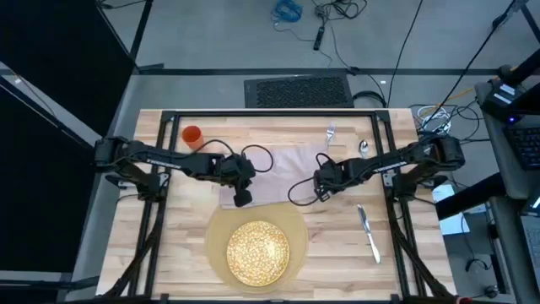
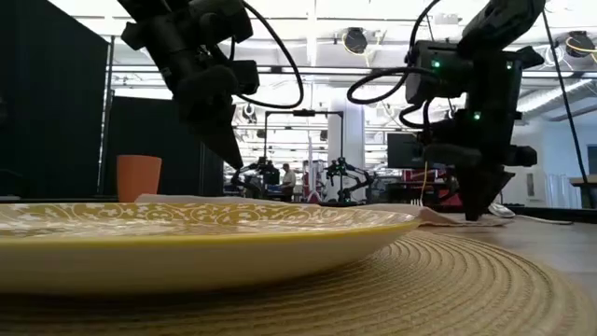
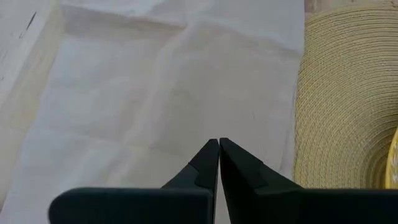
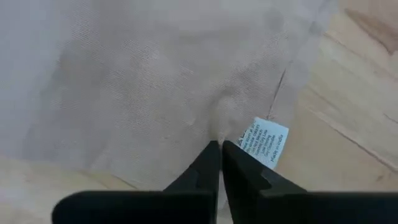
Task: Set table place
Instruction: Fold the light orange napkin on the table
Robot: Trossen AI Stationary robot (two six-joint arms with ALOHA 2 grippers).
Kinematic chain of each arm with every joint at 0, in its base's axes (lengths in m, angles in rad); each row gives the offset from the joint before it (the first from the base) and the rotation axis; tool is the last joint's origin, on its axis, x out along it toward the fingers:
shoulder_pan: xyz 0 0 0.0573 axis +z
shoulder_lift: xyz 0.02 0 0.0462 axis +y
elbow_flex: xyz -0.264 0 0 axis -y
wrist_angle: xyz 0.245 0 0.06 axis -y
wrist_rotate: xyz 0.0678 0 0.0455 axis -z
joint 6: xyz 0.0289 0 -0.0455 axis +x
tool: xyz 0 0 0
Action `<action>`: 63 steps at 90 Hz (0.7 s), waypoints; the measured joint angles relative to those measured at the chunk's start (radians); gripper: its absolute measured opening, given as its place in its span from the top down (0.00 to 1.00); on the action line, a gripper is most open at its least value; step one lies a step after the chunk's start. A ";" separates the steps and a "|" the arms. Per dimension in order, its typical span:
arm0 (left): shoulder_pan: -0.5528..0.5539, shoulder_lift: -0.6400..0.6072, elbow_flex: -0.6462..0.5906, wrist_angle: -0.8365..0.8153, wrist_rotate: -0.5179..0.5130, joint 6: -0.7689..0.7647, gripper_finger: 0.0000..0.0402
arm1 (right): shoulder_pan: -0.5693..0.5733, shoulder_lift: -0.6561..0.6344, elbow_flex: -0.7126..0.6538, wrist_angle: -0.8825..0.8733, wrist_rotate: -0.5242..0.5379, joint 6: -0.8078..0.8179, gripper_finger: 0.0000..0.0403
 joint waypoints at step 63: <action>0.000 0.000 0.000 0.000 0.000 0.018 1.00 | 0.000 -0.022 0.045 -0.175 -0.001 0.052 1.00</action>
